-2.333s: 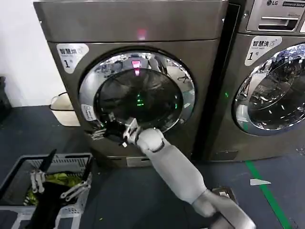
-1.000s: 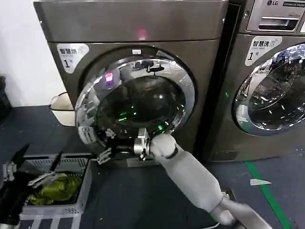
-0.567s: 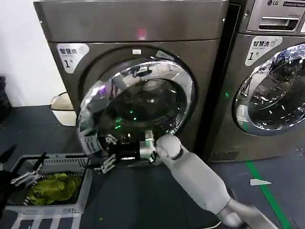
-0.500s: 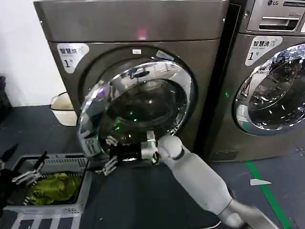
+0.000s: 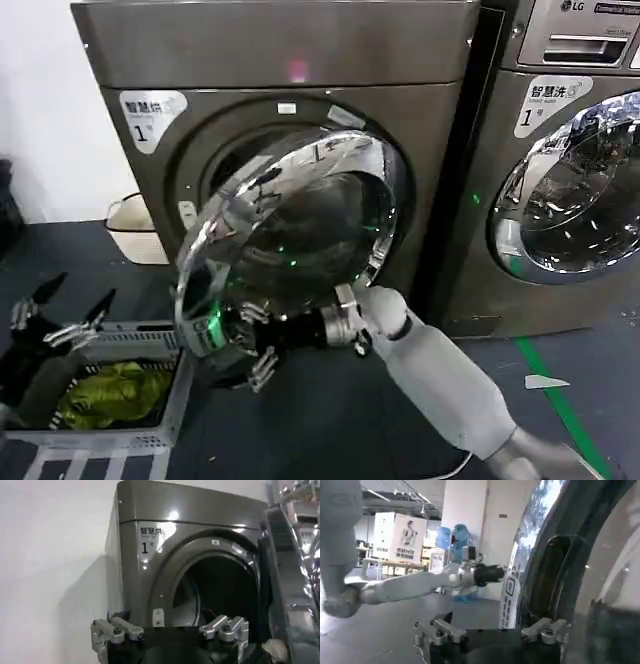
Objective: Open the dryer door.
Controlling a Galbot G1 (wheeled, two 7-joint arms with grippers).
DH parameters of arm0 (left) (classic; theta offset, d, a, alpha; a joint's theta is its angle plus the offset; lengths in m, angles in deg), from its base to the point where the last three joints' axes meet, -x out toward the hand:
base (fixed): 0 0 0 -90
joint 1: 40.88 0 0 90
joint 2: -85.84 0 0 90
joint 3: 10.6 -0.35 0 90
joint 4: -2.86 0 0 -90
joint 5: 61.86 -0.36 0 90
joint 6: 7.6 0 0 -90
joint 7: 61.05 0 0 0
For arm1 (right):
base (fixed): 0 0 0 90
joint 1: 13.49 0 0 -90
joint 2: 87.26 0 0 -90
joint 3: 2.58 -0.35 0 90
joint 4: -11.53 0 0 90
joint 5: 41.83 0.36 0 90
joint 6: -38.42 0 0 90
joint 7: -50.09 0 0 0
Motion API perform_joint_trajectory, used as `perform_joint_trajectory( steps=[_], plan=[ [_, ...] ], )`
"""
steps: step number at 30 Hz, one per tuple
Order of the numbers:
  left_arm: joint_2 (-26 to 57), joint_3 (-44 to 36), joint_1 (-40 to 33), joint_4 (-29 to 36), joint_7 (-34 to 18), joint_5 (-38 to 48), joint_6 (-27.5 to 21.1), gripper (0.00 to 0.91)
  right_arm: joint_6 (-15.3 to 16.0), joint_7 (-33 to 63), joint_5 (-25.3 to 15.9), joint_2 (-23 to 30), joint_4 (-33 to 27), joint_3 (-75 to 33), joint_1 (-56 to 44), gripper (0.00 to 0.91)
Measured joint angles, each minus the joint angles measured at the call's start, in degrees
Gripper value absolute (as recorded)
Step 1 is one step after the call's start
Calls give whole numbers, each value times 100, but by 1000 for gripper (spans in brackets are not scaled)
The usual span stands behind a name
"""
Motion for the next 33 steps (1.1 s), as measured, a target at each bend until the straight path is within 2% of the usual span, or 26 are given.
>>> perform_joint_trajectory(
  steps=[9, 18, 23, 33],
  plan=[
    [876, -623, -625, -638, 26, 690, 53, 907, 8, -493, 112, -277, 96, -197, -182, 907],
    [1737, -1675, -1132, -920, 108, 771, 221, 907, -5, -890, -10, -594, -125, -760, -441, 907],
    [1840, -2346, -1428, -961, 108, 709, 224, 907, -44, -1068, -105, -819, -383, -1367, -605, 907],
    [1794, -3407, -1981, -1085, 231, 597, 250, 907, -35, -996, -38, -1321, -732, -2893, -1061, 907]
  ],
)
